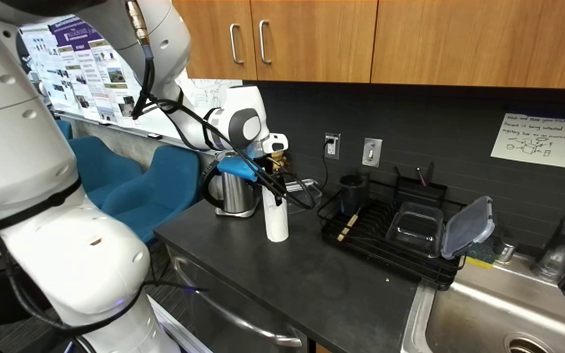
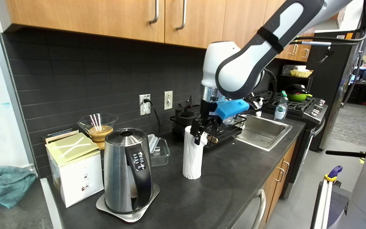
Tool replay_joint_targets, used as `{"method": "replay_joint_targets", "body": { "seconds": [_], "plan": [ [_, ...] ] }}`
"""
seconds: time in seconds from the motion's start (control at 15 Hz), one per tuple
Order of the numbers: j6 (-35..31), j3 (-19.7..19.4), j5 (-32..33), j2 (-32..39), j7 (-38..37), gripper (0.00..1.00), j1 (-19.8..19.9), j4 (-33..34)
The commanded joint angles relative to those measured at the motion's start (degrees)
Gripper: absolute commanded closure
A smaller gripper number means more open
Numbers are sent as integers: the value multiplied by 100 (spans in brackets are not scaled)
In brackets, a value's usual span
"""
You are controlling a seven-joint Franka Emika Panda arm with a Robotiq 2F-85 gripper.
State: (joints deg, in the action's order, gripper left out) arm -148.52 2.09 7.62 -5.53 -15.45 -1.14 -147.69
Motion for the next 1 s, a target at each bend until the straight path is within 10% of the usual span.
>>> {"method": "replay_joint_targets", "body": {
  "seconds": [0.0,0.6,0.67,0.93],
  "plan": [
    [10,32,-13,-4,15,0,34,4],
    [33,22,-43,-15,76,0,31,10],
    [8,19,-70,-24,121,25,23,2],
    [-36,20,-66,-22,171,47,19,-6]
  ]
}}
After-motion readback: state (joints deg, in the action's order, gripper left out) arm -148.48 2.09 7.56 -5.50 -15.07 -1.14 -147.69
